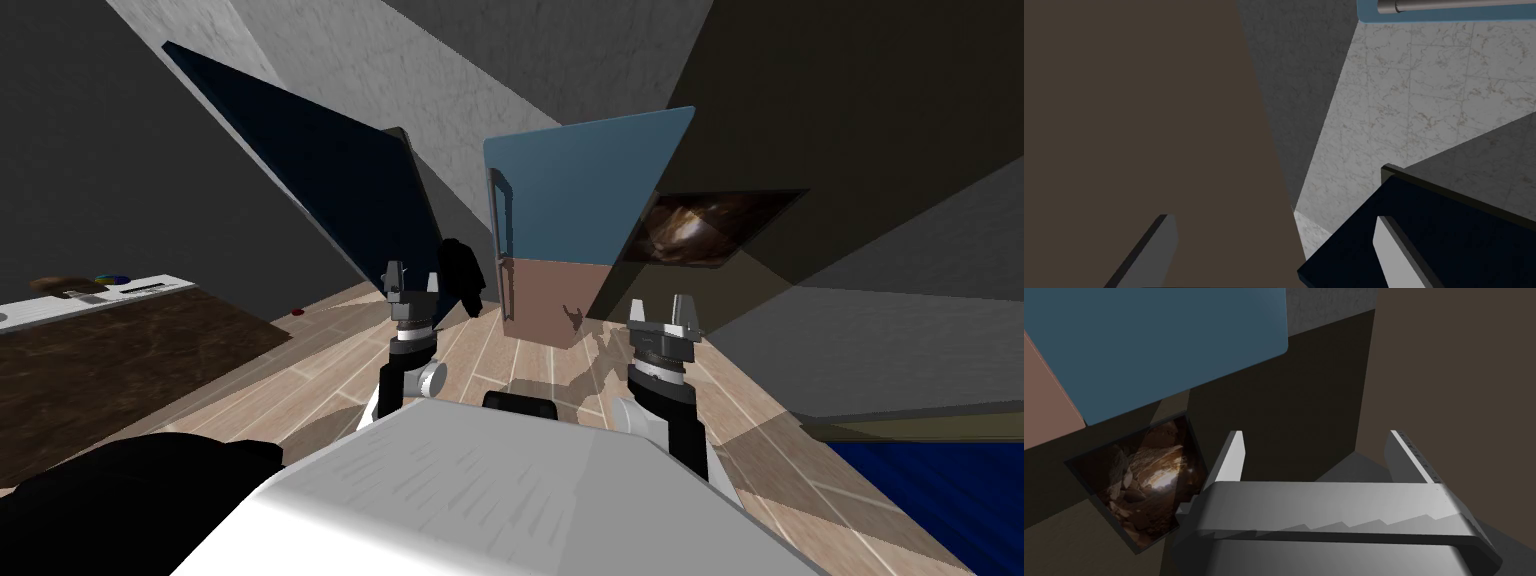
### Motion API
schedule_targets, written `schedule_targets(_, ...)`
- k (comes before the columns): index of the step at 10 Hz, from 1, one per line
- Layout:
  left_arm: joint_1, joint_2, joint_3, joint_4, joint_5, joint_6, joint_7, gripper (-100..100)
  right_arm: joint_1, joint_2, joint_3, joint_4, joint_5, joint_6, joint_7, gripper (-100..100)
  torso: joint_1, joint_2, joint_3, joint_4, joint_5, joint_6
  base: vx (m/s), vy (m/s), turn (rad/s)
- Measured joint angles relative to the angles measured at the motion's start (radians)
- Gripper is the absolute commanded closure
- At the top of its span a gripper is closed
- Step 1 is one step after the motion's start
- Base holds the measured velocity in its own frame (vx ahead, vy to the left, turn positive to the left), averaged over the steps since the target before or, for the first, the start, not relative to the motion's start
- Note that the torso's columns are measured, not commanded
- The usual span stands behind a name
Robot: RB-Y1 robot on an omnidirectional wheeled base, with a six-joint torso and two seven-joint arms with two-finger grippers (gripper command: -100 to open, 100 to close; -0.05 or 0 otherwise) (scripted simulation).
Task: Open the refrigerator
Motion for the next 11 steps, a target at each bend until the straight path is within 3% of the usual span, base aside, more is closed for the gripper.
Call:
schedule_targets(2, 0.000, 0.000, 0.000, 0.000, 0.000, 0.000, 0.000, 0, 0.000, 0.000, 0.000, 0.000, 0.000, 0.000, 0.000, 0, 0.000, 0.104, -0.209, 0.105, 0.000, 0.000, 0.000, 0.000, 0.000)
schedule_targets(9, 0.000, 0.000, 0.000, 0.000, 0.000, 0.000, 0.000, 0, 0.000, 0.000, 0.000, 0.000, 0.000, 0.000, 0.000, 0, 0.000, 0.618, -1.234, 0.617, 0.000, 0.000, 0.000, 0.000, 0.000)
schedule_targets(10, 0.000, 0.000, 0.000, 0.000, 0.000, 0.000, 0.000, 0, 0.000, 0.000, 0.000, 0.000, 0.000, 0.000, 0.000, -100, 0.000, 0.691, -1.382, 0.691, 0.000, 0.000, 0.026, 0.028, 0.020)
schedule_targets(11, 0.000, 0.000, 0.000, 0.000, 0.000, 0.000, 0.000, 0, 0.002, -0.016, -0.006, 0.007, 0.001, -0.003, 0.003, -100, 0.001, 0.724, -1.452, 0.724, 0.000, 0.000, 0.058, 0.057, 0.025)
